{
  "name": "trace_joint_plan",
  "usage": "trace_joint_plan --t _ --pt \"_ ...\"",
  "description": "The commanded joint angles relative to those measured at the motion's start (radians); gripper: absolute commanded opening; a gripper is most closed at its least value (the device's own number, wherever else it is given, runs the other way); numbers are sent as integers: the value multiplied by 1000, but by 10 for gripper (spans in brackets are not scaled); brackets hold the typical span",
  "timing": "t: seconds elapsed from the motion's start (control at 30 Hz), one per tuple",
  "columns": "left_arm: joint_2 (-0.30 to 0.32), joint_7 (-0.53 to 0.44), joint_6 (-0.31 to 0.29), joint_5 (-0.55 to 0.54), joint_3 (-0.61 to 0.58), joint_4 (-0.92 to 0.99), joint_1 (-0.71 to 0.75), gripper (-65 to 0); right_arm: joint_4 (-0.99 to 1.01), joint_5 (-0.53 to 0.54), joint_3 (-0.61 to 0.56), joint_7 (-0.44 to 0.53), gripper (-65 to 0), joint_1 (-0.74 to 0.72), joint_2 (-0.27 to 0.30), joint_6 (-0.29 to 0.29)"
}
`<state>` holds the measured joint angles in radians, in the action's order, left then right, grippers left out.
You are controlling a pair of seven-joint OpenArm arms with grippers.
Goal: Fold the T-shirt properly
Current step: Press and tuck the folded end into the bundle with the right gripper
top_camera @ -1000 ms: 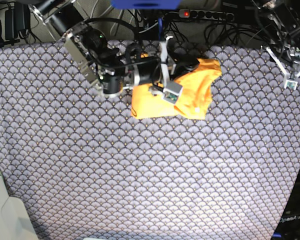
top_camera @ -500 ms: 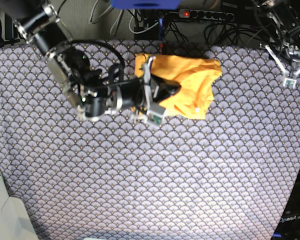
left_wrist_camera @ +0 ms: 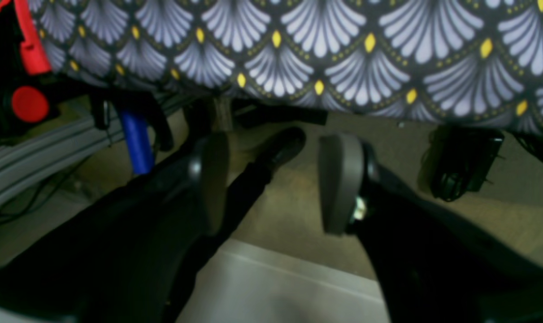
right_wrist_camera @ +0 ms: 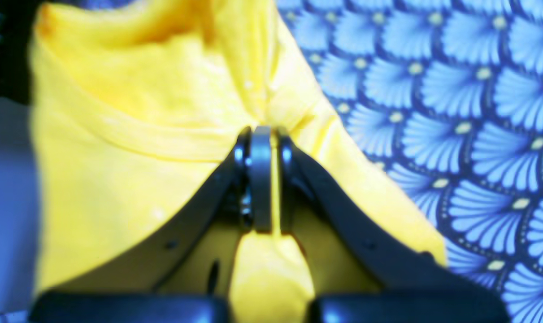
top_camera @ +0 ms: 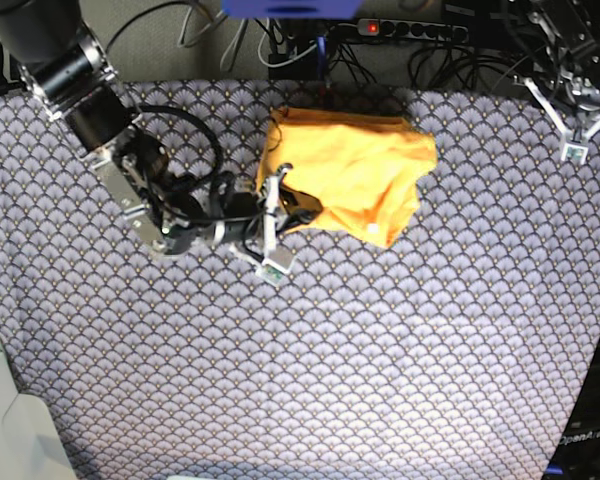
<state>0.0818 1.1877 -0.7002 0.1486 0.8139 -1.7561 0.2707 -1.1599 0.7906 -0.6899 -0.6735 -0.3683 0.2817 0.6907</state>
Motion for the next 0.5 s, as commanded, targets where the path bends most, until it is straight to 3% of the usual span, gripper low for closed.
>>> trace_joint_plan --t 0.0,0.2,0.47 --pt "6 -4 2 7 3 -17 0 -338 -4 -6 -15 21 -640 -22 -14 7" --pt "0 -4 2 7 3 -17 -1 -338 -41 -33 -81 25 -640 -11 -34 7" --pt "0 -6 2 6 3 -17 -8 -338 -291 -30 -40 -145 -640 -15 -48 7"
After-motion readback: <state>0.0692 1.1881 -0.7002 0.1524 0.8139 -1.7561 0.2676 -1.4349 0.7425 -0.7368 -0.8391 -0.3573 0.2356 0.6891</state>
